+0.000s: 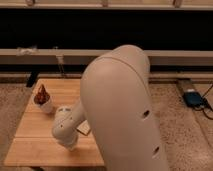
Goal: Push the eraser across the table
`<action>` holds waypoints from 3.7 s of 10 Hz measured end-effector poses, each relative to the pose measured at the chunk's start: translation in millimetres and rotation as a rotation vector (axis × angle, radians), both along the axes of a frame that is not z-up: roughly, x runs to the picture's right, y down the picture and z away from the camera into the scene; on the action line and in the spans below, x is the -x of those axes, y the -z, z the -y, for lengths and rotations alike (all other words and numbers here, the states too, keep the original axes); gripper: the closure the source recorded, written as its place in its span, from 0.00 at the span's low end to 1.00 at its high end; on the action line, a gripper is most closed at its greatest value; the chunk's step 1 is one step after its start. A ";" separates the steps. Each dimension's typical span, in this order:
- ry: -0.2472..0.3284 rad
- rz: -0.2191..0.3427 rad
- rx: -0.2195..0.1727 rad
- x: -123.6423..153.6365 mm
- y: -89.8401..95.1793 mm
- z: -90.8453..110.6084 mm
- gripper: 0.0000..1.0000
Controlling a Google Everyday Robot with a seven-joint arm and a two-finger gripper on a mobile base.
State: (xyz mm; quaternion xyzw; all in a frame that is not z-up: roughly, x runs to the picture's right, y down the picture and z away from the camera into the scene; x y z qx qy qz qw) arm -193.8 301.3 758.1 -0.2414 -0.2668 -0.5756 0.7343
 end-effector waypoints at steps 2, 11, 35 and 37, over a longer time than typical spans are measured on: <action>0.001 0.011 -0.010 3.4 -10.7 10.8 1.00; 0.004 0.050 -0.073 -1.5 -53.4 68.9 1.00; 0.016 0.173 -0.226 -3.2 -170.5 217.8 0.73; 0.013 0.194 -0.245 -4.7 -163.1 222.1 0.56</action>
